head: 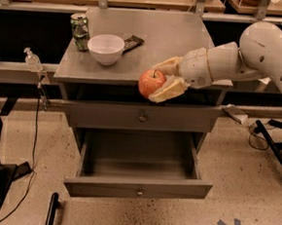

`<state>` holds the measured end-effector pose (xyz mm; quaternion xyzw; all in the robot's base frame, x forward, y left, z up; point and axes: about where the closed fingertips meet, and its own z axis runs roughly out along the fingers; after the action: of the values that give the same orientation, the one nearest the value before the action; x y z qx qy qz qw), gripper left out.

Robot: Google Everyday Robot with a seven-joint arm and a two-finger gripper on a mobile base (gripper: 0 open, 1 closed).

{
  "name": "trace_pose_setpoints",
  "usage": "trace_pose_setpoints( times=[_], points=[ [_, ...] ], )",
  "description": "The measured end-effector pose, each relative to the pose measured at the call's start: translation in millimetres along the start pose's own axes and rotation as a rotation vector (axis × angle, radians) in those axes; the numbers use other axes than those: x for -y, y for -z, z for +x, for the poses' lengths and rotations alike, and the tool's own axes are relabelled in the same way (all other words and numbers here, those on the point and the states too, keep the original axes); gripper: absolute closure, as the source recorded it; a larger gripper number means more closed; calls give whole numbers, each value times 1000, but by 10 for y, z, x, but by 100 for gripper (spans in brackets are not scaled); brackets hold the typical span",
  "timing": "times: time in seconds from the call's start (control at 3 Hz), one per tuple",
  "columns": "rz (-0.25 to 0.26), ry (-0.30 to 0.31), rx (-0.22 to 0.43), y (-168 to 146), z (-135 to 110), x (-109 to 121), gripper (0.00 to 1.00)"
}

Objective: Place apple into middle drawer

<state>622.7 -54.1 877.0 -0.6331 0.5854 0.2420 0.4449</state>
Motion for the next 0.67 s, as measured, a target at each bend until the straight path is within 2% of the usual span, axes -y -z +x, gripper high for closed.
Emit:
trace_pose_setpoints(
  times=[0.33, 0.67],
  points=[
    [2, -3, -8, -13, 27, -1, 100],
    [12, -14, -42, -56, 143, -13, 100]
  ],
)
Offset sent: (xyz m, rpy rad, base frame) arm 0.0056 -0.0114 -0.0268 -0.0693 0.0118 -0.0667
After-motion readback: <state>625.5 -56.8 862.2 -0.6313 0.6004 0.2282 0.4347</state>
